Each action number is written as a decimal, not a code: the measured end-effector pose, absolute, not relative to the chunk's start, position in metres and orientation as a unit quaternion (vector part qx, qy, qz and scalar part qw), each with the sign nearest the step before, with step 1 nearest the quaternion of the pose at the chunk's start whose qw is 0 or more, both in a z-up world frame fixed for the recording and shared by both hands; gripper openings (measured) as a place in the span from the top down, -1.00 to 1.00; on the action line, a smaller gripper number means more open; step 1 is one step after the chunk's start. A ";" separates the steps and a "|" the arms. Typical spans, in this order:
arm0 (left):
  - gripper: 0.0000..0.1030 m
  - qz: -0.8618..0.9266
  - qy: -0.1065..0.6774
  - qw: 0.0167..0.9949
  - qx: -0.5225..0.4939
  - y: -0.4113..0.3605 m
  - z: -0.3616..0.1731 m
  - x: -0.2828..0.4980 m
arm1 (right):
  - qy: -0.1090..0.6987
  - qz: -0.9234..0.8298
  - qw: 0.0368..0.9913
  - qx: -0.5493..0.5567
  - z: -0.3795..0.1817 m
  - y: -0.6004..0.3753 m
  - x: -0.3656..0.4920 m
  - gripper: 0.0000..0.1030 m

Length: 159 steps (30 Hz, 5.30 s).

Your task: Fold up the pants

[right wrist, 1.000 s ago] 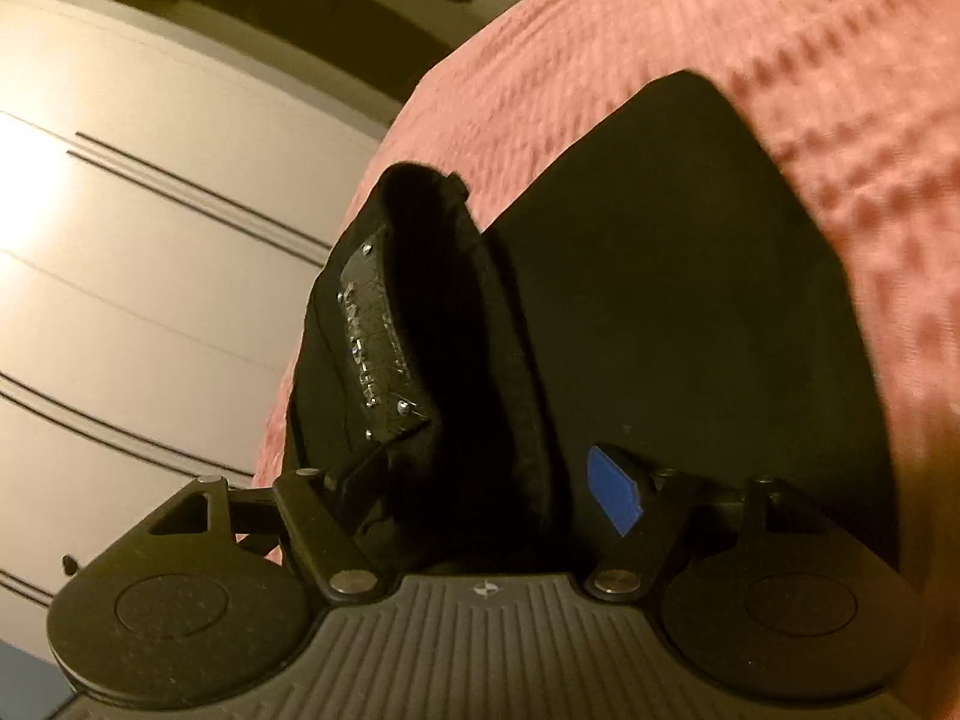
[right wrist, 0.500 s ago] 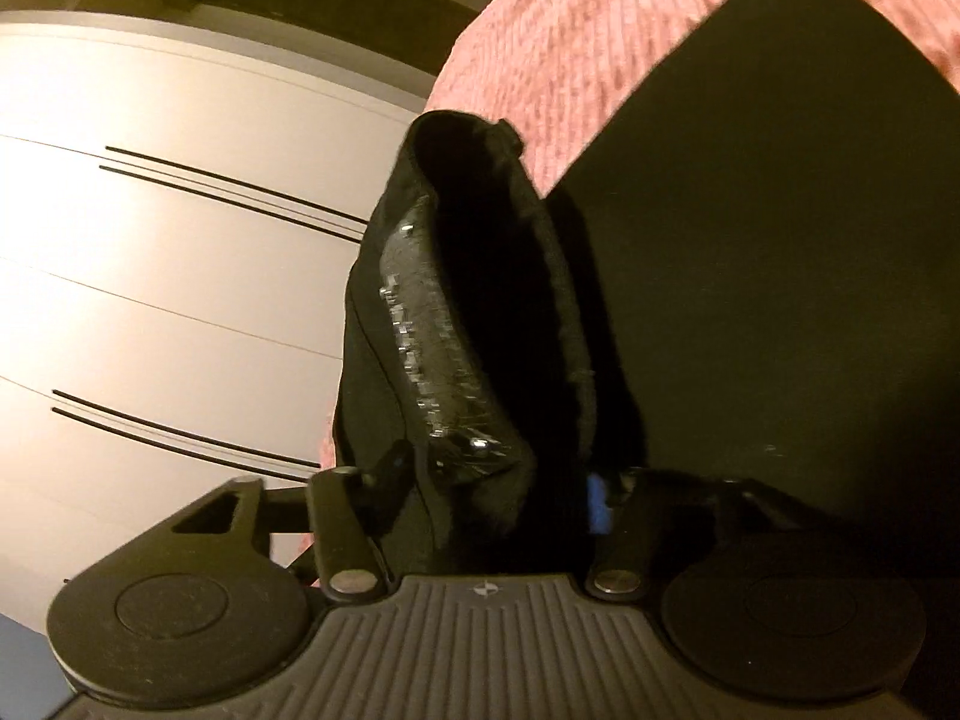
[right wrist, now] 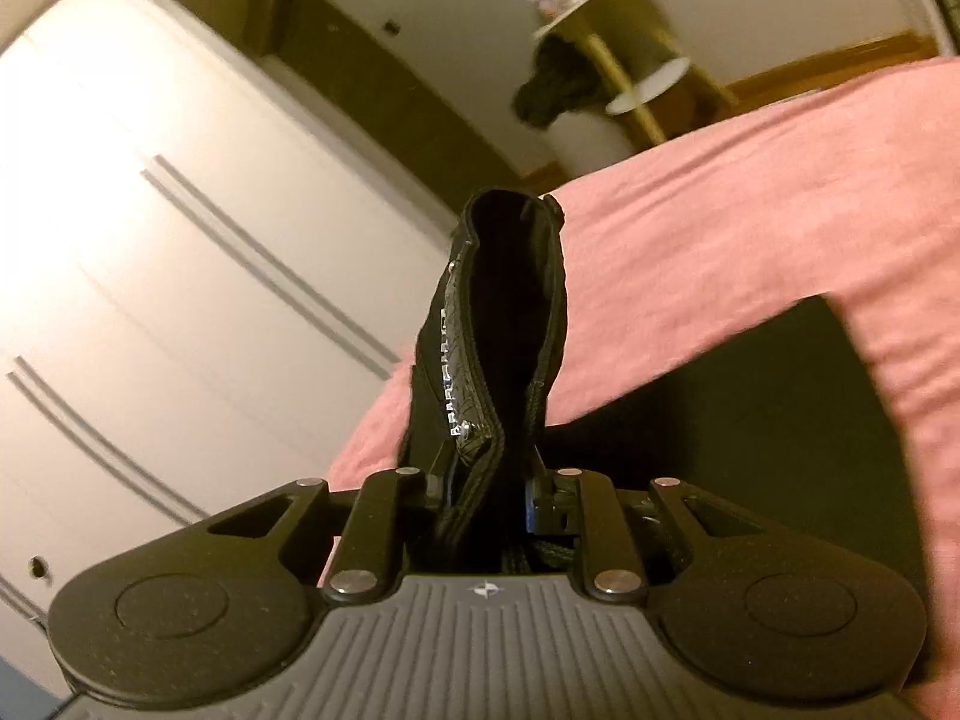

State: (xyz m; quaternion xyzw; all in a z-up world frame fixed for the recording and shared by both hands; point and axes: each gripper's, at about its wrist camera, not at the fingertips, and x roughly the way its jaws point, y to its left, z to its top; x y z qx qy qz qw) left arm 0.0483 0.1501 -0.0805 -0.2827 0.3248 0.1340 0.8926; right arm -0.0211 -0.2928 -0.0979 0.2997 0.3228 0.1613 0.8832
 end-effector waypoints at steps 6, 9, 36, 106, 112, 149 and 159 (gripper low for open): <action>-0.95 0.100 0.379 0.894 -0.219 0.128 -0.085 0.064 | 0.422 0.049 0.873 0.237 -0.150 -0.320 -0.018 -0.03; -0.95 0.085 0.378 0.896 -0.217 0.125 -0.086 0.064 | 0.433 0.069 0.847 0.300 -0.160 -0.337 -0.017 -0.46; -0.97 0.081 0.386 0.903 -0.170 0.108 -0.085 0.065 | 0.370 0.065 0.906 0.193 -0.109 -0.323 -0.040 0.43; -1.00 -0.114 0.371 0.921 -0.044 0.029 -0.082 0.056 | 0.395 0.083 0.850 0.338 -0.131 -0.369 -0.090 0.02; -1.00 -0.109 0.372 0.921 -0.031 0.024 -0.084 0.057 | 0.407 0.033 0.843 0.351 -0.140 -0.382 -0.090 -0.16; -1.00 -0.048 0.339 0.936 -0.079 0.037 -0.073 0.042 | 0.342 0.063 0.928 0.137 -0.115 -0.308 -0.077 0.42; -1.00 -0.005 0.407 0.908 -0.094 0.044 -0.092 0.070 | 0.415 -0.002 0.901 0.127 -0.136 -0.337 -0.064 -0.06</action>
